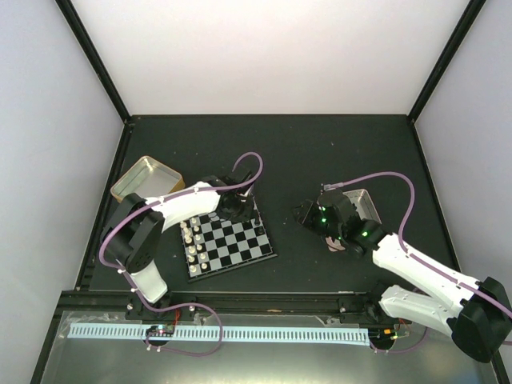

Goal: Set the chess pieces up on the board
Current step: Move the chess piece to the chessboard, then pick up the chess piece from the storage box, then place the chess piece on the chessboard, then pick up the chess piece from the storage box.

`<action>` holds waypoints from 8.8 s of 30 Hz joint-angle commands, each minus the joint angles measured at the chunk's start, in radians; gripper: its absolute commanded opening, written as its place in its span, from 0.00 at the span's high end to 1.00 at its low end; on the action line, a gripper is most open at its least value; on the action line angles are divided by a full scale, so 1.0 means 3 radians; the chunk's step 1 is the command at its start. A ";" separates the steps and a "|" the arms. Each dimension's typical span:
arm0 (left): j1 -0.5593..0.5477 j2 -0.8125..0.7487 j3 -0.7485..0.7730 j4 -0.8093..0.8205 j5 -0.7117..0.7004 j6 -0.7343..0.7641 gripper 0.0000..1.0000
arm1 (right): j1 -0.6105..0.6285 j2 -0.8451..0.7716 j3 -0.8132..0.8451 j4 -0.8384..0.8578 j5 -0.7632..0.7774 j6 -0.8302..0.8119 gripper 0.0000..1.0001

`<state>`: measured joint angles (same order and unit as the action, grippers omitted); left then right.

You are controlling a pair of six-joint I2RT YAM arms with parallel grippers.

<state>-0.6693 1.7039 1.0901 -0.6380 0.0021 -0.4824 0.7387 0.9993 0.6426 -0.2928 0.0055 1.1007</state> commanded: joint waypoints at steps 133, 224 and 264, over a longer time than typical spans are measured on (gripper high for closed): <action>0.0095 -0.2711 -0.0845 0.1726 0.1729 -0.0683 0.14 | -0.0866 -0.0196 -0.0057 0.1238 -0.2450 -0.2095 0.89; -0.0356 -0.0620 -0.1009 0.1472 -0.0285 -0.0289 0.95 | -0.0104 0.0139 0.0184 0.0017 0.0288 -0.2130 0.42; -0.0328 -0.2367 -0.1302 0.1254 -0.0599 -0.0257 0.42 | -0.1570 0.0883 0.0111 -0.1112 0.0587 -0.1640 0.60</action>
<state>-0.7700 1.0172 0.7238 -0.2707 -0.1478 -0.5674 0.2733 1.2304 0.6632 -0.5648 0.1558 0.6083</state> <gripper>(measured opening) 0.570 0.443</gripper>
